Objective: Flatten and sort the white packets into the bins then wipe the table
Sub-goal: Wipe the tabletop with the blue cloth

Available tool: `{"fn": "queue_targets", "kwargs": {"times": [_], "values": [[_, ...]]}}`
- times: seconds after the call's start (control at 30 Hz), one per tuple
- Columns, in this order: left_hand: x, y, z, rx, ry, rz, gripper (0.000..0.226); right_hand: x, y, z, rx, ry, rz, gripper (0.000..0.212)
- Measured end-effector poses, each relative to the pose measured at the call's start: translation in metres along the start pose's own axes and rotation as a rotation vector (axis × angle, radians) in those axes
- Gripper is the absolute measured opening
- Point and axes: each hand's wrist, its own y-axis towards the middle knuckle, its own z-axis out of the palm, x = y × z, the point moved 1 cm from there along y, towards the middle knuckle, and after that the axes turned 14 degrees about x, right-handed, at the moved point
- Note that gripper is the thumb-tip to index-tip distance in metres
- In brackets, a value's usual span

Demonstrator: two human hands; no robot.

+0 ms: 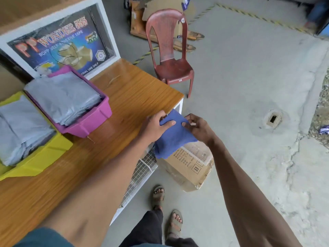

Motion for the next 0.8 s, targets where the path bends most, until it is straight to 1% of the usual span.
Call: {"fn": "queue_targets", "kwargs": {"times": [0.07, 0.13, 0.2, 0.27, 0.33, 0.4, 0.43, 0.5, 0.6, 0.7, 0.8], "values": [[0.005, -0.01, -0.017, -0.036, -0.078, -0.004, 0.053, 0.024, 0.011, 0.002, 0.017, -0.065, -0.046, 0.012], [0.014, -0.015, -0.031, -0.088, -0.124, -0.047, 0.054, 0.047, 0.024, 0.003, 0.033, -0.142, -0.081, 0.011], [0.024, -0.019, -0.046, -0.157, -0.155, -0.085, 0.053, 0.069, 0.04, 0.007, 0.091, -0.188, -0.059, 0.016], [0.037, -0.019, -0.058, -0.208, -0.159, -0.123, 0.051, 0.083, 0.057, 0.01, 0.244, -0.255, 0.014, 0.018], [0.053, -0.018, -0.07, -0.206, -0.162, -0.175, 0.046, 0.091, 0.075, 0.015, 0.422, -0.379, 0.08, 0.018], [0.067, -0.017, -0.083, -0.178, -0.152, -0.201, 0.041, 0.096, 0.095, 0.019, 0.512, -0.412, 0.127, 0.017], [0.074, -0.016, -0.088, -0.155, -0.155, -0.209, 0.04, 0.097, 0.104, 0.02, 0.518, -0.418, 0.145, 0.021], [0.089, -0.012, -0.099, -0.114, -0.201, -0.232, 0.037, 0.101, 0.124, 0.022, 0.448, -0.461, 0.162, 0.031], [0.106, -0.004, -0.107, -0.087, -0.354, -0.275, 0.024, 0.108, 0.149, 0.023, 0.272, -0.426, 0.106, 0.022], [0.117, 0.005, -0.112, -0.122, -0.474, -0.334, 0.013, 0.119, 0.168, 0.023, 0.086, -0.379, 0.057, 0.03], [0.124, 0.012, -0.11, -0.185, -0.456, -0.414, 0.011, 0.121, 0.185, 0.03, -0.026, -0.432, 0.004, 0.031]]}}
